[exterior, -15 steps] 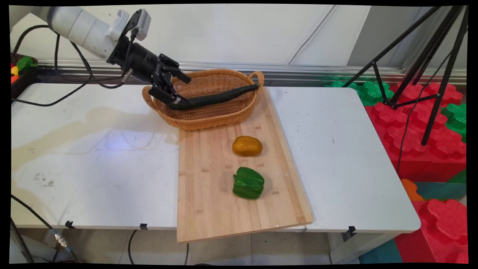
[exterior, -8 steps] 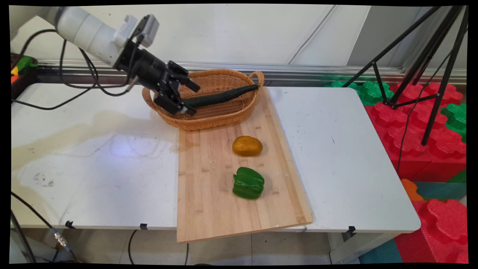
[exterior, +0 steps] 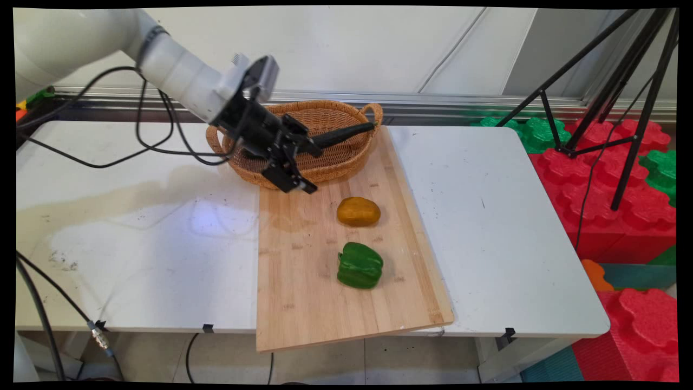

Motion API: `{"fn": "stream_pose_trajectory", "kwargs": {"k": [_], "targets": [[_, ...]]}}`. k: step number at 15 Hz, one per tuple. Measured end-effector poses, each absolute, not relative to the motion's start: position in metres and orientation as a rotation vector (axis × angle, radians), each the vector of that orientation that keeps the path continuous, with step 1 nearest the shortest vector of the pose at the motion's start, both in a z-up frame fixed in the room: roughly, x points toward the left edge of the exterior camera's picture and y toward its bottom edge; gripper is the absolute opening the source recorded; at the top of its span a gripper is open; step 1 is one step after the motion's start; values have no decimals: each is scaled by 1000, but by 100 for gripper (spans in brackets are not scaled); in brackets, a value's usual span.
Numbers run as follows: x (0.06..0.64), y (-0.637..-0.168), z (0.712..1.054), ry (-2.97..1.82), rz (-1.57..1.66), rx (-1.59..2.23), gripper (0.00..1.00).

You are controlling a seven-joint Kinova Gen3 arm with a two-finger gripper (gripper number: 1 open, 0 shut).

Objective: Pick up the potato from the cutting board

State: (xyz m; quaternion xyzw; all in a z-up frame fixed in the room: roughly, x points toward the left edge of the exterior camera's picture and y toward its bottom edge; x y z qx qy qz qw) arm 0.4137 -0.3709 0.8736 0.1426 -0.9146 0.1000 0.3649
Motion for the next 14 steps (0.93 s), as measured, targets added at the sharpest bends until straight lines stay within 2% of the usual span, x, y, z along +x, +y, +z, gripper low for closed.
{"fn": "stream_pose_trajectory", "kwargs": {"k": [14], "targets": [[330, -411, 807, -2468, 244, 331, 100]]}}
